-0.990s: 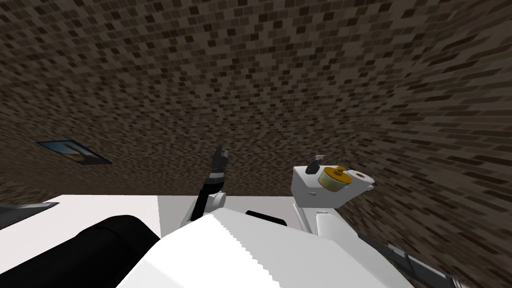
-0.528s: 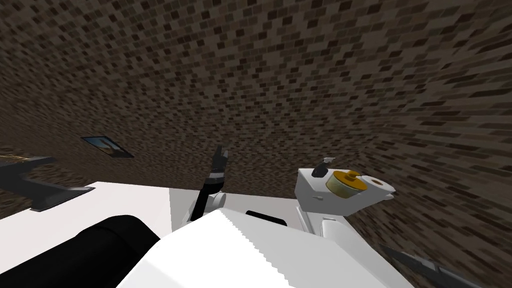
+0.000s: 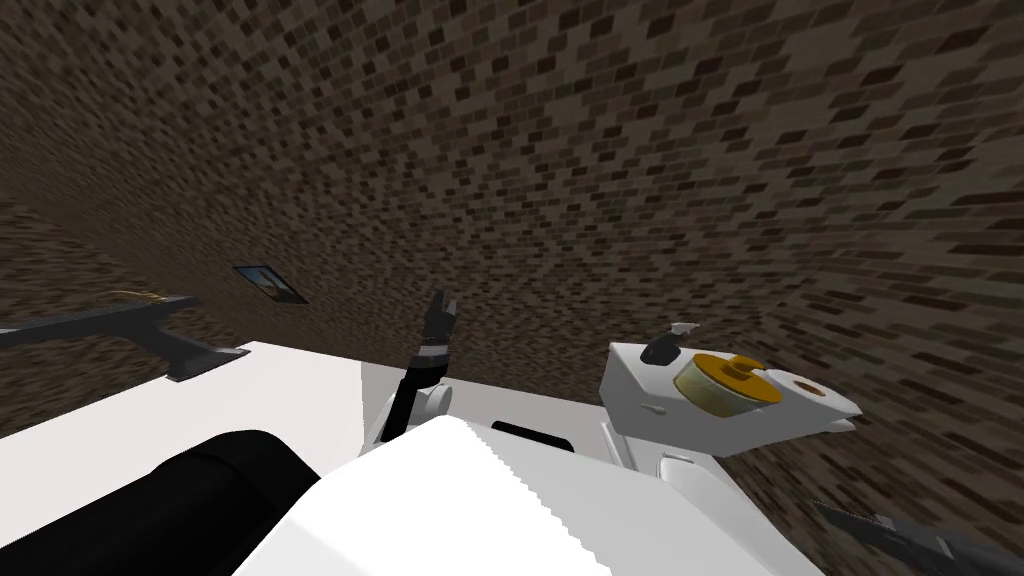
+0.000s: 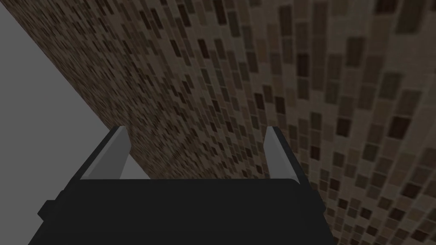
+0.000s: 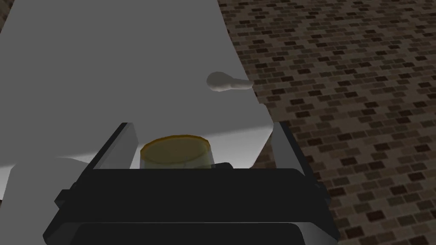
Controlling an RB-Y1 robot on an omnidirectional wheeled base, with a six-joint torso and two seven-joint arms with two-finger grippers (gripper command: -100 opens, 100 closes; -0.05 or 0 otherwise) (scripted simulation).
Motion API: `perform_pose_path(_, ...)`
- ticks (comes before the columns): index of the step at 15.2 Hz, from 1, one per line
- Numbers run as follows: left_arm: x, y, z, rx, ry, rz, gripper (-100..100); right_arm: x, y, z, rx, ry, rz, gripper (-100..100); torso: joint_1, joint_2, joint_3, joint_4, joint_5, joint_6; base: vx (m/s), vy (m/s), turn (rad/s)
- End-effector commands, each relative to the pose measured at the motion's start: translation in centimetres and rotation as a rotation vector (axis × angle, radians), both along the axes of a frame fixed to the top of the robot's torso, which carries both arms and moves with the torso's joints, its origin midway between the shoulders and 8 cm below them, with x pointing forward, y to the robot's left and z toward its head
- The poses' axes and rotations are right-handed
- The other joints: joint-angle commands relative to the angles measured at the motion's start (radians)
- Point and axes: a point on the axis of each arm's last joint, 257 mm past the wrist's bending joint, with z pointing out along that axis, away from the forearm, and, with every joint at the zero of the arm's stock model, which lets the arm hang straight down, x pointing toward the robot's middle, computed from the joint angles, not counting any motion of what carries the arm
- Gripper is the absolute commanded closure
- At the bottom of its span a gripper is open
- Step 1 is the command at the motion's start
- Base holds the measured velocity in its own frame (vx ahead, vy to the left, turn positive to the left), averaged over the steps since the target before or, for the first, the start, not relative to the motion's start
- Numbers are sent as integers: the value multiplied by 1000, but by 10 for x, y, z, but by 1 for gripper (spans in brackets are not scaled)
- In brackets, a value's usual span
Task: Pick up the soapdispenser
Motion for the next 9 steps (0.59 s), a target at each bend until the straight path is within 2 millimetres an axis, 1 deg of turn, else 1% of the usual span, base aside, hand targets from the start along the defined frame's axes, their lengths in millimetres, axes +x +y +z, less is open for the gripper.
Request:
perform_pose_path(1, 0, 0, 0, 0, 0, 0, 0, -2, -24, 10, -68, 32, 19, -100, 0, 0, 0, 0, 0, 0, -2, 19, 179)
perform_pose_path(2, 0, 0, 0, 0, 0, 0, 0, 2, -25, 14, -79, 36, 33, -100, 0, 0, 0, 0, 0, -1, -2, 18, 187)
perform_pose_path(3, 0, 0, 0, 0, 0, 0, 0, 3, -25, 15, -83, 38, 38, -100, 0, 0, 0, 0, 0, -1, -1, 11, 61)
perform_pose_path(4, 0, 0, 0, 0, 0, 0, 0, 0, -42, 22, -128, 56, 45, -100, 0, 0, 0, 0, 0, 0, -3, 18, 143)
perform_pose_path(6, 0, 0, 0, 0, 0, 0, 0, 8, -43, 28, -148, 64, 71, -100, 0, 0, 0, 0, 0, -1, -4, 15, 114)
perform_pose_path(7, 0, 0, 0, 0, 0, 0, 0, 8, -59, 37, -197, 82, 87, -100, 0, 0, 0, 0, 0, 0, -2, 20, 171)
perform_pose_path(8, 0, 0, 0, 0, 0, 0, 0, 13, -59, 41, -209, 87, 103, -100, 1, 0, 0, 0, 0, -1, -1, 19, 168)
perform_pose_path(9, 0, 0, 0, 0, 0, 0, 0, 13, -59, 41, -209, 87, 104, -100, 1, 0, 0, 0, 0, -1, -1, 10, 50)
